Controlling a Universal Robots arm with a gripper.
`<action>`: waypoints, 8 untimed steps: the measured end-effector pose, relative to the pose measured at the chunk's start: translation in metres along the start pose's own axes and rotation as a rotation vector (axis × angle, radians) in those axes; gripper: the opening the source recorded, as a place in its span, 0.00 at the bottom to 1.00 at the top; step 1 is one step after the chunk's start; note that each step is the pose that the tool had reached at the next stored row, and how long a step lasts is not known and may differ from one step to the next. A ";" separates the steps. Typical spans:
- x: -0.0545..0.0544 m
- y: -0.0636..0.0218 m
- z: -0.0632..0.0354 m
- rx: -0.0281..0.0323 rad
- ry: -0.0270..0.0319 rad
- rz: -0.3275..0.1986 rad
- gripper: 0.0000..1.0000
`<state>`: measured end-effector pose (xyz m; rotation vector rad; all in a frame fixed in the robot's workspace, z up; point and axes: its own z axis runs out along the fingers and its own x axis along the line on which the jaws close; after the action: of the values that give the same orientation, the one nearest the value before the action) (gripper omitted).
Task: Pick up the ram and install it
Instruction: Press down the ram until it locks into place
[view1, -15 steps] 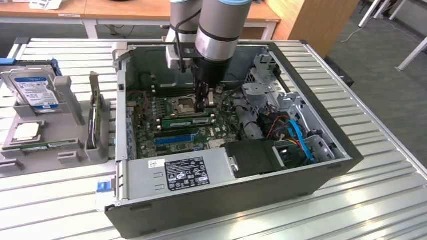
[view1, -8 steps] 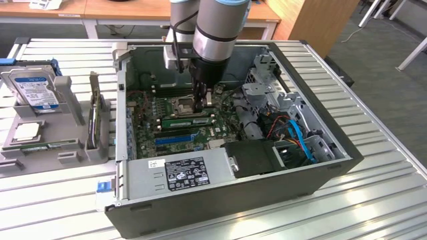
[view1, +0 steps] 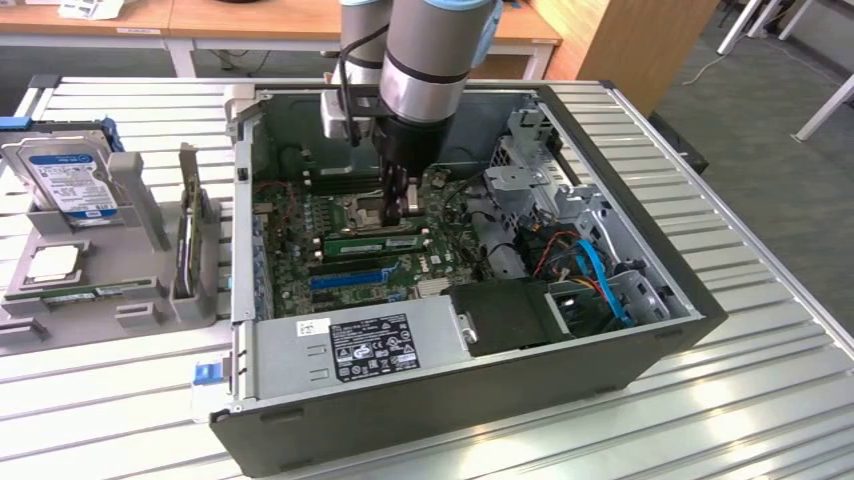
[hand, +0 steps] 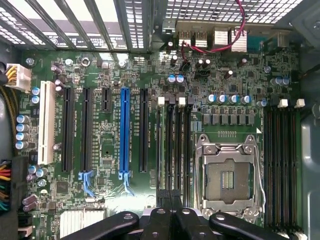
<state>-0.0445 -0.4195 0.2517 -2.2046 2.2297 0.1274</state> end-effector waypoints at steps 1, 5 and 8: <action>0.000 0.0007 0.0001 0.0000 -0.0001 0.000 0.10; 0.000 0.0037 0.0002 0.0000 0.0000 0.000 0.10; 0.000 0.0061 0.0003 0.0000 0.0000 0.000 0.10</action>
<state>-0.0506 -0.4195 0.2516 -2.2046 2.2297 0.1274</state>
